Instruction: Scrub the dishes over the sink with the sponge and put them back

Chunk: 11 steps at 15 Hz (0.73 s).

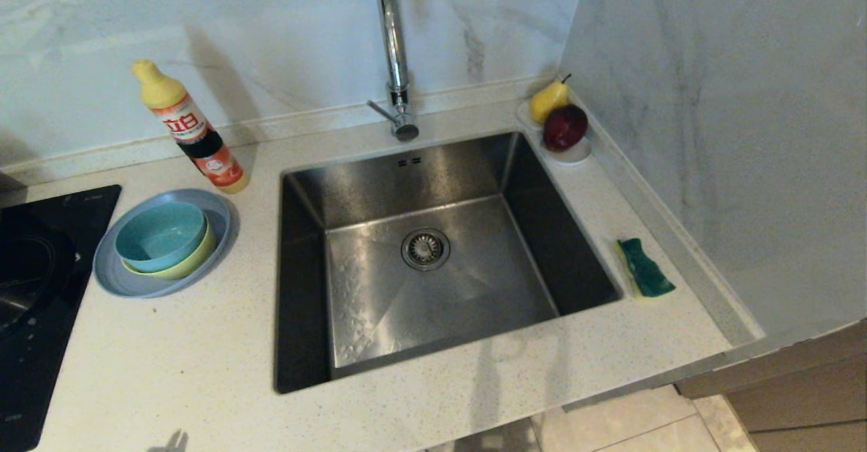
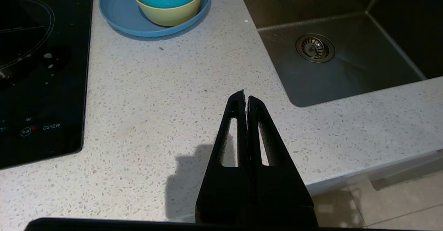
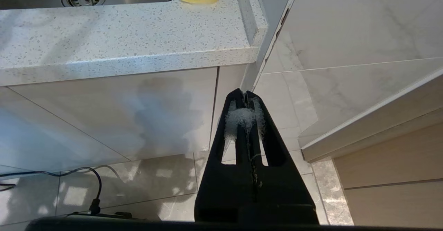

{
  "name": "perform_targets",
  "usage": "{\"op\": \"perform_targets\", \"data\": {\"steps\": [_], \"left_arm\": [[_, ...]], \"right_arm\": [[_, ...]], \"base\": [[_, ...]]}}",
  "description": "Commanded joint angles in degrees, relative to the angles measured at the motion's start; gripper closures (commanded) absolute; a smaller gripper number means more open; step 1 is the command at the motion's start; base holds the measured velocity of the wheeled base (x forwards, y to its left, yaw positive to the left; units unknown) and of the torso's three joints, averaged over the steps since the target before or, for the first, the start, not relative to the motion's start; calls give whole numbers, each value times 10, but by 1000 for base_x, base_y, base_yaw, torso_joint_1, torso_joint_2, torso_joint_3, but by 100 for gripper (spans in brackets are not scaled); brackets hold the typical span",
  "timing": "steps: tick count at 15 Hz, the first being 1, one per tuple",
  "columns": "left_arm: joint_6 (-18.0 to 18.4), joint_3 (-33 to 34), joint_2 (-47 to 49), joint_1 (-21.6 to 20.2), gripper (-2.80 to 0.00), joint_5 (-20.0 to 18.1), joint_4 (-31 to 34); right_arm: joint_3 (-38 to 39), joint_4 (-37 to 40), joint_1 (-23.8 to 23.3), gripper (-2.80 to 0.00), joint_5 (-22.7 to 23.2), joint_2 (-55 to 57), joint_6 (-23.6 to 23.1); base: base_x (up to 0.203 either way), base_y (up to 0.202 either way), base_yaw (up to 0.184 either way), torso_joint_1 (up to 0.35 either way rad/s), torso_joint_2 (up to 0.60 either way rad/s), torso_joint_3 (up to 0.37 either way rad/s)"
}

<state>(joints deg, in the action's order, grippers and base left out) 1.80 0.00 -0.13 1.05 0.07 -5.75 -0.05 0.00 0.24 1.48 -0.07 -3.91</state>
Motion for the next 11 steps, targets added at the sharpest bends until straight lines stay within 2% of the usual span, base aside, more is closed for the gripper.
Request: {"op": "perform_targets", "data": {"steps": [1,5,7,11], "left_arm": [[0,23,0,0,0,0,-1],[0,23,0,0,0,0,-1],[0,23,0,0,0,0,-1],[0,23,0,0,0,0,-1]], "right_arm": [[0,2,0,0,-1,-1,-2],[0,-1,0,0,-3,-1,9],[0,0,0,0,-12,-1,33],[0,-2,0,0,-11,0,35]], "base": [[0,0,0,0,0,0],[0,0,0,0,0,0],[0,0,0,0,0,0],[0,0,0,0,0,0]]}}
